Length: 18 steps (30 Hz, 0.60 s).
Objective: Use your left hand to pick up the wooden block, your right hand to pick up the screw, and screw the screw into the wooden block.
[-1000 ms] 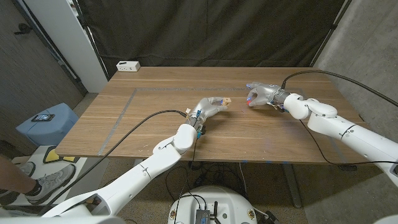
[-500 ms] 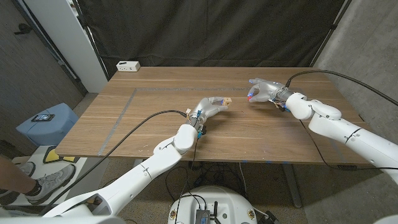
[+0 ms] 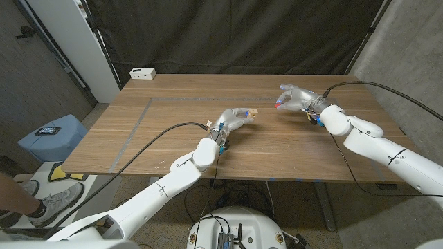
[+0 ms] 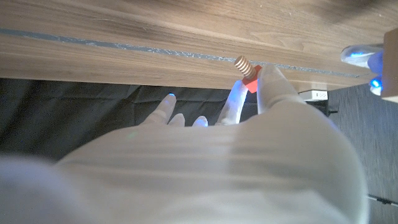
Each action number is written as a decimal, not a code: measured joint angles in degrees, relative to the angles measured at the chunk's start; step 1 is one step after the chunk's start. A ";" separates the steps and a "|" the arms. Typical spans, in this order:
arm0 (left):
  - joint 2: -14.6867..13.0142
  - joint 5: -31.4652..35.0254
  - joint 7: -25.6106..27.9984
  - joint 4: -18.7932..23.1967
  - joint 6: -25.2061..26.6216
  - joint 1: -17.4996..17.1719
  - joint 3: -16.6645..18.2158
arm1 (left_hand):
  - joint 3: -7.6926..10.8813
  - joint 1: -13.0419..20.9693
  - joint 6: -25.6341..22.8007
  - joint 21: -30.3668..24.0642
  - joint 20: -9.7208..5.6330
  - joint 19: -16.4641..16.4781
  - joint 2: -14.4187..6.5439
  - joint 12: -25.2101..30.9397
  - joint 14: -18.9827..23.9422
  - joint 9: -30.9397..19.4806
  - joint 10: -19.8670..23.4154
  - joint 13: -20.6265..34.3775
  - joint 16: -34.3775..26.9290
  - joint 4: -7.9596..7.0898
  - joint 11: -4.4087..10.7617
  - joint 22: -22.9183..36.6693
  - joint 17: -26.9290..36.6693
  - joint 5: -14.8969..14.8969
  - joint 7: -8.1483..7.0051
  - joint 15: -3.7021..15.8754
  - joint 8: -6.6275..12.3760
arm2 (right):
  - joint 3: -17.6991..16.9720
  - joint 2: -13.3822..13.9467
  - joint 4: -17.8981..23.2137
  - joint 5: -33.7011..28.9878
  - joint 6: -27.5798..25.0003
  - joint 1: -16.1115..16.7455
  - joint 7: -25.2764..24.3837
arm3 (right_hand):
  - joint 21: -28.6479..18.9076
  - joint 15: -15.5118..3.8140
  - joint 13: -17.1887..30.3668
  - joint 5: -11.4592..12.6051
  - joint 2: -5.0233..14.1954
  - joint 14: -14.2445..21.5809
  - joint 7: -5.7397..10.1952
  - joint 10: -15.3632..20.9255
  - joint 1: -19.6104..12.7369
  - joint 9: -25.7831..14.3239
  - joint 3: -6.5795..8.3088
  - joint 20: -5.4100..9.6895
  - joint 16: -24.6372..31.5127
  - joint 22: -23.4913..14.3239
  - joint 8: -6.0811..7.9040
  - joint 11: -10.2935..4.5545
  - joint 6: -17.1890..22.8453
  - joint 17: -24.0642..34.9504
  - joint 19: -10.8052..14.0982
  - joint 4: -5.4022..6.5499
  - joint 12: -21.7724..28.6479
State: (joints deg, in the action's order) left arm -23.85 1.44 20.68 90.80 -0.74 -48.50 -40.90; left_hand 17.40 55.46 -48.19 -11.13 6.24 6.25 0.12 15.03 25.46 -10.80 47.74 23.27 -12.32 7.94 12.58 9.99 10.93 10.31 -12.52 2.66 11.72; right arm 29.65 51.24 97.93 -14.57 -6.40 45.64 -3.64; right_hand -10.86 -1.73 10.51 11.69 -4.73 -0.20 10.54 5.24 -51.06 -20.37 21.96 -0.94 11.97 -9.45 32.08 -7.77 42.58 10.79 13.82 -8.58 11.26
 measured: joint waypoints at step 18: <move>0.17 -0.49 -1.34 -2.20 -1.87 1.26 0.13 | -0.06 0.01 0.18 0.00 0.00 0.00 0.01 -0.21 0.00 -0.04 0.00 -0.01 0.00 0.06 0.00 0.00 0.00 0.00 0.02 0.00 0.17 | -4.50 -2.47 3.29 10.39 -0.95 4.97 -5.30 | 0.00 0.00 0.00 0.00 0.00 0.00 -0.31 0.61 0.00 -0.25 -0.22 -0.21 0.00 0.00 0.97 0.61 0.30 0.00 0.22 0.21 0.00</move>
State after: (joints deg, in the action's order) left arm -23.68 0.95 19.34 88.61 -2.61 -47.25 -40.77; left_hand 17.33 55.47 -48.00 -11.13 6.24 6.25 0.13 14.82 25.46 -10.84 47.75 23.27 -12.32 8.00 12.58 9.99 10.93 10.31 -12.49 2.66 11.89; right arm 25.14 48.77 101.22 -4.18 -7.35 50.61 -8.94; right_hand -10.85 -1.73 10.52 11.69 -4.73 -0.21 10.23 5.85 -51.06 -20.62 21.74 -1.15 11.97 -9.45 33.05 -7.16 42.88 10.79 14.04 -8.37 11.26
